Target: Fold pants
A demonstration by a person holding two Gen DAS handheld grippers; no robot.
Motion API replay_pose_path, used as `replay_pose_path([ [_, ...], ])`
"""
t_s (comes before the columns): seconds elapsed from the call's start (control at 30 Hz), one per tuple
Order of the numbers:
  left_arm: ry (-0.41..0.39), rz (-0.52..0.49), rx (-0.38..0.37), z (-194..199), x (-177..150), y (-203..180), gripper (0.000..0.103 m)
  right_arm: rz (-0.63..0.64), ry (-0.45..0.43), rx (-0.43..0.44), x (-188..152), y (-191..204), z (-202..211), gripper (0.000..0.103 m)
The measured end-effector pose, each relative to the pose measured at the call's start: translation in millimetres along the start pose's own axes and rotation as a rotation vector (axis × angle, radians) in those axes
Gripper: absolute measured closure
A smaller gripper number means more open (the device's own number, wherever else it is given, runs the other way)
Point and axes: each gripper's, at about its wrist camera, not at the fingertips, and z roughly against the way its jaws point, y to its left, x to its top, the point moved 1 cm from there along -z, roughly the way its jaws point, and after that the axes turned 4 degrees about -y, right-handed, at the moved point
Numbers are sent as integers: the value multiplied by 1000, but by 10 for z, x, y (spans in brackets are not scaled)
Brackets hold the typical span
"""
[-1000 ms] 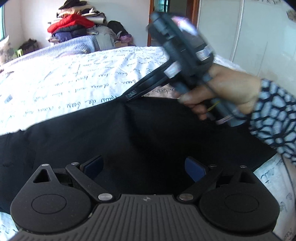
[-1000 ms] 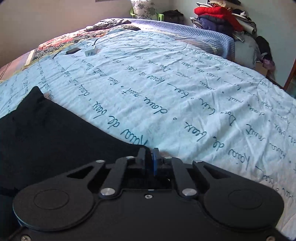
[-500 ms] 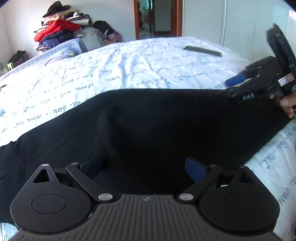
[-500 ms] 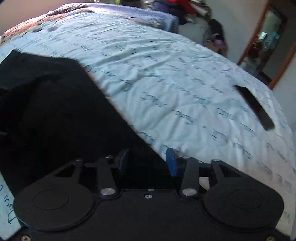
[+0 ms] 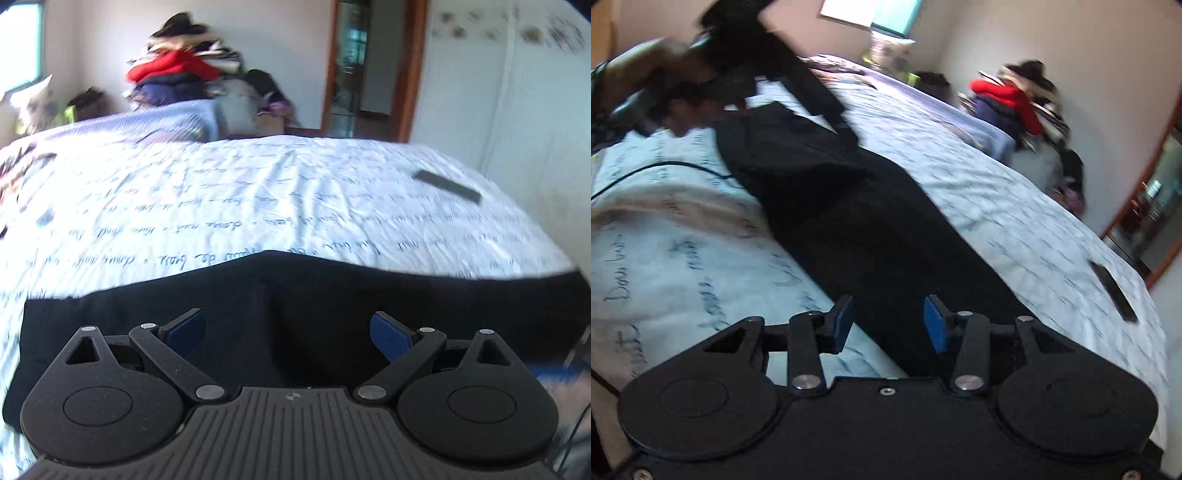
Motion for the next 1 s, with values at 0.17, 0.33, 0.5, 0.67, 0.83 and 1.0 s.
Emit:
replay_pose_path([
  [0.17, 36, 62, 4, 61, -15, 118, 6, 126, 22, 2, 60, 169, -316, 68],
  [0.33, 47, 68, 25, 95, -99, 216, 6, 200, 64, -9, -7, 277, -366, 71],
  [0.5, 44, 71, 3, 112, -80, 213, 6, 167, 91, 29, -55, 256, -245, 100],
  [0.67, 47, 2, 21, 52, -110, 127, 5, 145, 109, 31, -94, 200, -213, 100],
  [0.83, 75, -56, 1, -17, -188, 42, 5, 84, 68, 63, 25, 113, -61, 96],
  [1.0, 103, -349, 46, -137, -433, -319, 5, -227, 50, -30, 30, -282, -155, 87],
])
